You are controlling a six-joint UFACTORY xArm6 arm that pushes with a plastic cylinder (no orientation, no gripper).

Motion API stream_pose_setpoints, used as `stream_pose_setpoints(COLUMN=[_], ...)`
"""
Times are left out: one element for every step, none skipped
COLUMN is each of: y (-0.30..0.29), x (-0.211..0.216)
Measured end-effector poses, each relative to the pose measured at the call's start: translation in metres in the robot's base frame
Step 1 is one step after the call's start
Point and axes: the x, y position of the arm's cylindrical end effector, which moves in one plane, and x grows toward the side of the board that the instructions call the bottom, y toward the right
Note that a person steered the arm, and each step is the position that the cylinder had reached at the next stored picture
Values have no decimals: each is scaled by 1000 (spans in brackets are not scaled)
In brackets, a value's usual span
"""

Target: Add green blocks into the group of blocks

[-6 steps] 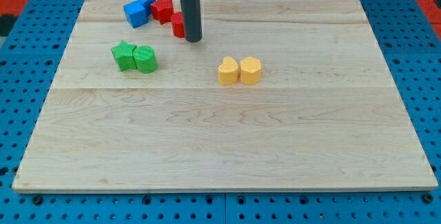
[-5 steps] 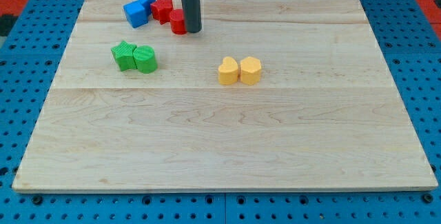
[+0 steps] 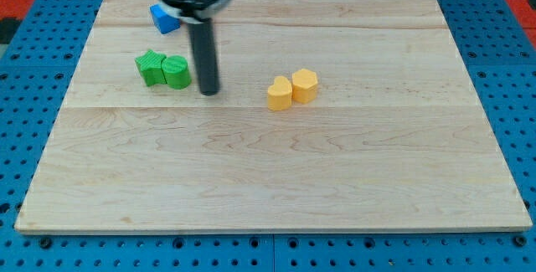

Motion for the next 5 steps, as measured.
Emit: stream_pose_setpoints(y=[-53, -83, -87, -102, -131], x=[-21, -47, -44, -6, -29])
